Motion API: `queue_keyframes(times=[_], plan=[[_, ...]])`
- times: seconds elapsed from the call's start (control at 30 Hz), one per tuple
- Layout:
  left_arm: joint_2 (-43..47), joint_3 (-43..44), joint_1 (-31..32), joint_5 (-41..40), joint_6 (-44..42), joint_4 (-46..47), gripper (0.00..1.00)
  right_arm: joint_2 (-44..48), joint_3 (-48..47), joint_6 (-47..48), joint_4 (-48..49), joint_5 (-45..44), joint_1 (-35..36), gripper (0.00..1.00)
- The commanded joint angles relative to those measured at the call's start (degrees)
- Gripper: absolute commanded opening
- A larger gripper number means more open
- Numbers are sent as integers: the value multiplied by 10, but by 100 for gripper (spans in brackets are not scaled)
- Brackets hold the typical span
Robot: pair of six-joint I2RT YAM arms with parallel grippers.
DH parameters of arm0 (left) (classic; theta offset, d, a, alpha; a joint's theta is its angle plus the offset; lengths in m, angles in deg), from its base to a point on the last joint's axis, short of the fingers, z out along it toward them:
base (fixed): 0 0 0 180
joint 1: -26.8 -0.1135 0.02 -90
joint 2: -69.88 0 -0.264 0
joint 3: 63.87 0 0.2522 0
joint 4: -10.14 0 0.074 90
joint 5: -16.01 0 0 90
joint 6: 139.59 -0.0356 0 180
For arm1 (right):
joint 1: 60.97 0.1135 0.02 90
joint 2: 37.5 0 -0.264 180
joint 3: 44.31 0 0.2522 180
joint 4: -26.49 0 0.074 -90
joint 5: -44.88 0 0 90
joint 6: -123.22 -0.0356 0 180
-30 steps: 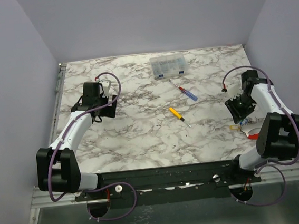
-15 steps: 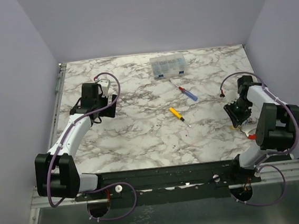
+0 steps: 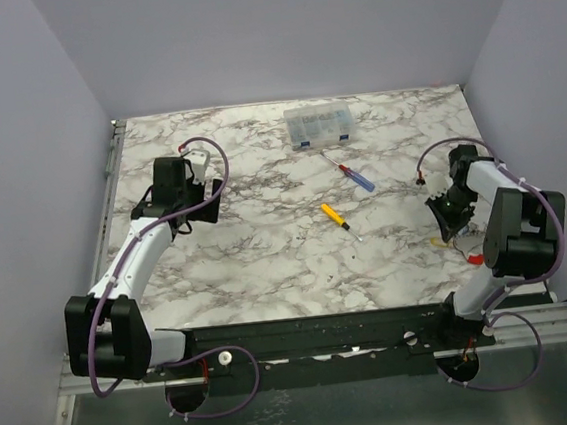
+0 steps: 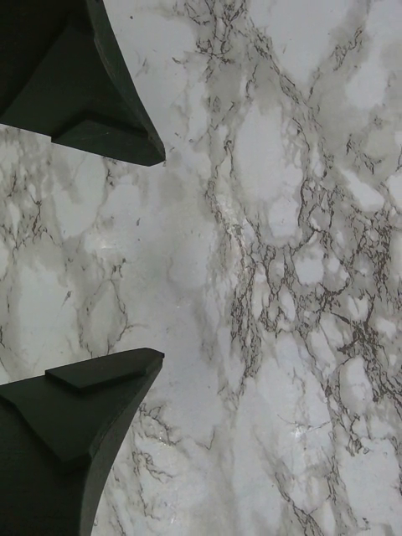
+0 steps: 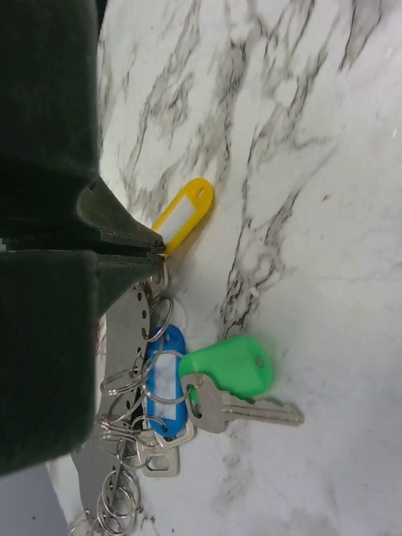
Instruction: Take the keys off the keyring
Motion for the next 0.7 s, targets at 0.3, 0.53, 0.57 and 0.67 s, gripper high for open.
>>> queue_keyframes(times=[0.3, 0.53, 0.57, 0.67], plan=[[35, 7, 7, 190, -79, 35, 99, 78, -79, -7, -109, 223, -3, 1], [51, -2, 70, 292, -131, 81, 99, 113, -111, -33, -116, 331, -2, 1], [54, -5, 84, 292, -141, 94, 99, 116, -116, -38, -116, 344, -2, 1], [65, -24, 131, 299, -178, 136, 99, 126, -128, -58, -112, 382, -2, 1]])
